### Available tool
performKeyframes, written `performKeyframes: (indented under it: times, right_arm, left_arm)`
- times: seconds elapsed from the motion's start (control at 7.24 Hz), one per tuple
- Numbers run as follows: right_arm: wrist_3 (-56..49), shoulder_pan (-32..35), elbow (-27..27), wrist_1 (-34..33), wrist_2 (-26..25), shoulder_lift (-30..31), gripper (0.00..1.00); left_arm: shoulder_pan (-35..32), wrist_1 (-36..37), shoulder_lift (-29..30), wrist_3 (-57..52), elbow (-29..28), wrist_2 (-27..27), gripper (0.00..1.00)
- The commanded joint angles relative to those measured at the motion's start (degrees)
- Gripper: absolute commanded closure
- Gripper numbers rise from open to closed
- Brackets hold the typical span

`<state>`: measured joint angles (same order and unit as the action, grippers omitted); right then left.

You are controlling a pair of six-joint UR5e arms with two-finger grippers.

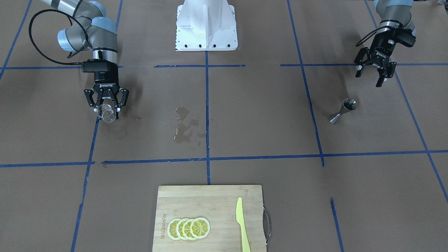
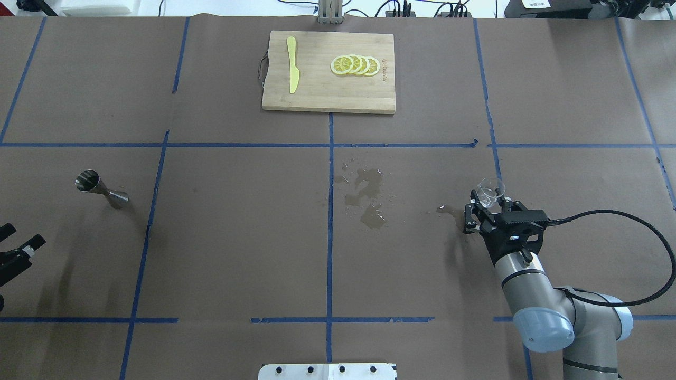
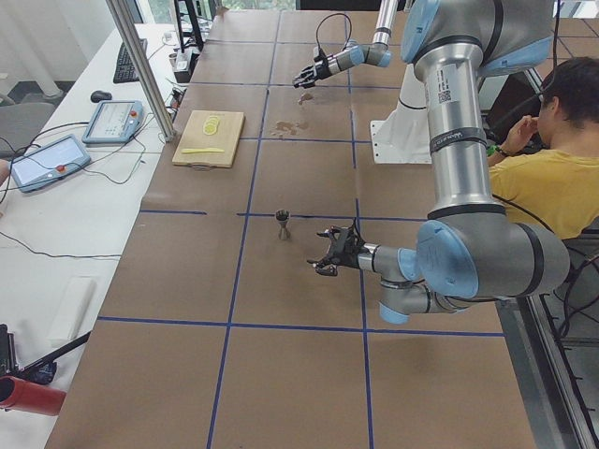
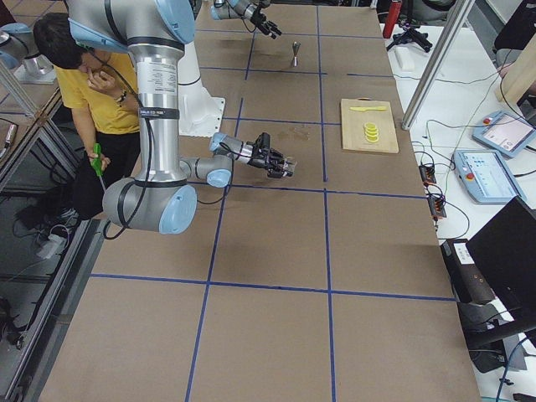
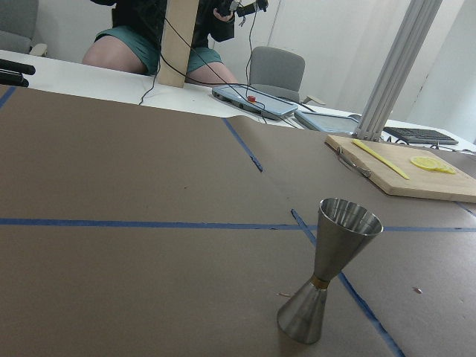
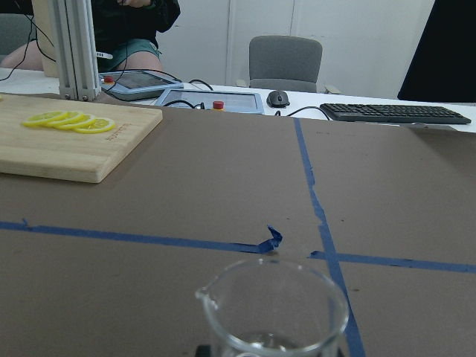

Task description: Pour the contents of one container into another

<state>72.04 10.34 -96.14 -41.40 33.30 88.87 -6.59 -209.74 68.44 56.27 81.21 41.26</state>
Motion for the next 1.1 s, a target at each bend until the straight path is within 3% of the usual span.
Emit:
performKeyframes:
  times: [0.0,0.41,0.69,0.97]
  right_arm:
    - [0.4,-0.9,0.9,2.5,-0.6,1.3,1.00]
    - [1.4,-1.5,1.7,2.5,-0.3,2.5,0.95]
    - [2.2,-2.1,2.6,2.7,-0.5,2.7,1.00]
    - [2.2,-2.2,4.8,6.7,-0.7,2.8,0.94]
  left_arm:
    - [0.0,0.1,0.2,-0.1,0.0,0.0,0.01]
    - [0.0,0.1,0.5,-0.5,0.1,0.0,0.01]
    - [0.0,0.1,0.6,-0.5,0.2,-0.1,0.01]
    - [0.0,0.2,0.6,-0.5,0.4,-0.1,0.01]
